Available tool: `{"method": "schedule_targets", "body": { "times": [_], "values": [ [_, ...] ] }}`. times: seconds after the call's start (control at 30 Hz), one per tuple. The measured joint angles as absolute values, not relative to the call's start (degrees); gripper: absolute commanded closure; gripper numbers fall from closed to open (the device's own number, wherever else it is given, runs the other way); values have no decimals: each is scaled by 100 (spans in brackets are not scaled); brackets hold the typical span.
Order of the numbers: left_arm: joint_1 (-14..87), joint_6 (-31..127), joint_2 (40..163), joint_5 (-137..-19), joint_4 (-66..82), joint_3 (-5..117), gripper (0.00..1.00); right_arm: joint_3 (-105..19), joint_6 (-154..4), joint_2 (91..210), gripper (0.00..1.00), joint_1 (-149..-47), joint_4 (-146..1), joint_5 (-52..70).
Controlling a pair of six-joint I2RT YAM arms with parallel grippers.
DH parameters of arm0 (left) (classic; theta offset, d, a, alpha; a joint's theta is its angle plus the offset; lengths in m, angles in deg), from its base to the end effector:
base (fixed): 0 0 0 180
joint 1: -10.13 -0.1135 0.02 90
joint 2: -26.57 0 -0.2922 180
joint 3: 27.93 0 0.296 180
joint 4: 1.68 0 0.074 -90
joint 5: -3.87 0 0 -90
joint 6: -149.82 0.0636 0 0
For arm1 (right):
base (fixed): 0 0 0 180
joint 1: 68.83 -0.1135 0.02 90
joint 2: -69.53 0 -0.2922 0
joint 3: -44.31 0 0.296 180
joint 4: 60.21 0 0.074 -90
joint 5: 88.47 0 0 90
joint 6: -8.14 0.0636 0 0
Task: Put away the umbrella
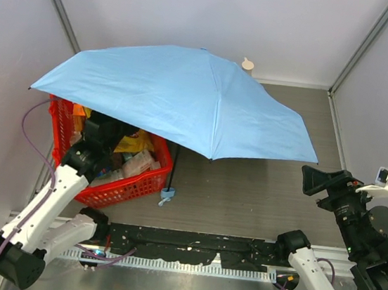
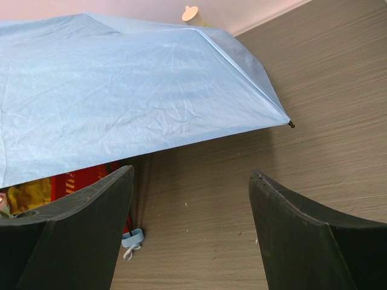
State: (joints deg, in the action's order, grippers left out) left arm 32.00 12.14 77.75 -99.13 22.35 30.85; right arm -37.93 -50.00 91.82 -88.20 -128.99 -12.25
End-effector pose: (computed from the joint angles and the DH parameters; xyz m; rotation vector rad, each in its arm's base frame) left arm 0.2472 -0.0838 0.3418 -0.5794 1.8075 -0.6295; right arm 0.0352 -0.0037 0.4597 0.3667 1.7026 0.4528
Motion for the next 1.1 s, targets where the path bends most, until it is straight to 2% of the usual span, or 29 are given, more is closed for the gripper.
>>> {"method": "schedule_targets", "body": {
  "times": [0.13, 0.27, 0.4, 0.6, 0.93, 1.1],
  "values": [
    [3414, 919, 7690, -9585, 2172, 3647, 36, -3793, -5000, 9182, 20, -8820, -12897, -1227],
    [4089, 589, 7897, -9456, 1945, 3717, 36, -3793, -5000, 9182, 20, -8820, -12897, -1227],
    [5125, 451, 8547, -9696, 1827, 3719, 36, -3807, -5000, 9182, 20, -8820, -12901, -1227],
    [6083, 576, 9342, -10555, 1560, 3820, 36, -3855, -4998, 9182, 20, -8820, -12906, -1227],
    [6262, 865, 10112, -12039, 2286, 4163, 33, -4038, -5000, 9179, 20, -8820, -13032, -1251],
    [6008, 576, 9664, -12348, 2646, 3844, 33, -4051, -5000, 9179, 20, -8820, -13072, -1251]
  ]
}}
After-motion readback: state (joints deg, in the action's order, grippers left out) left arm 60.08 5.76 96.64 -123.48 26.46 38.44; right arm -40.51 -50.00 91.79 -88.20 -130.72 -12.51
